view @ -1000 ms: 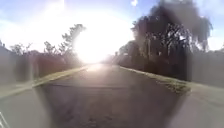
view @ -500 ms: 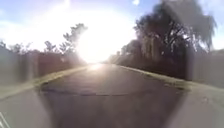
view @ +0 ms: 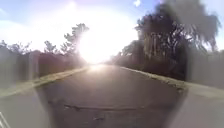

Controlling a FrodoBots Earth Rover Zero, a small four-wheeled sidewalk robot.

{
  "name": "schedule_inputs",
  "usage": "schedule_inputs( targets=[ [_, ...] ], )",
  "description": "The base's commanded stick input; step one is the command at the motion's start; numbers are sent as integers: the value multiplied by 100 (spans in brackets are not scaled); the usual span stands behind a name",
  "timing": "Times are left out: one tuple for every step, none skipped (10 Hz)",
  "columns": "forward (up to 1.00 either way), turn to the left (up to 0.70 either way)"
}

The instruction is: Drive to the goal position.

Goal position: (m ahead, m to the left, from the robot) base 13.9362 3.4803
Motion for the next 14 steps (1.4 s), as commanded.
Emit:
schedule_inputs(
  targets=[
    [100,-17],
    [100,-8],
    [100,-5],
    [100,-2],
    [100,0],
    [100,0],
    [100,0],
    [100,0],
    [100,0],
    [100,0],
    [100,0],
    [100,0],
    [100,0],
    [100,0]
  ],
)
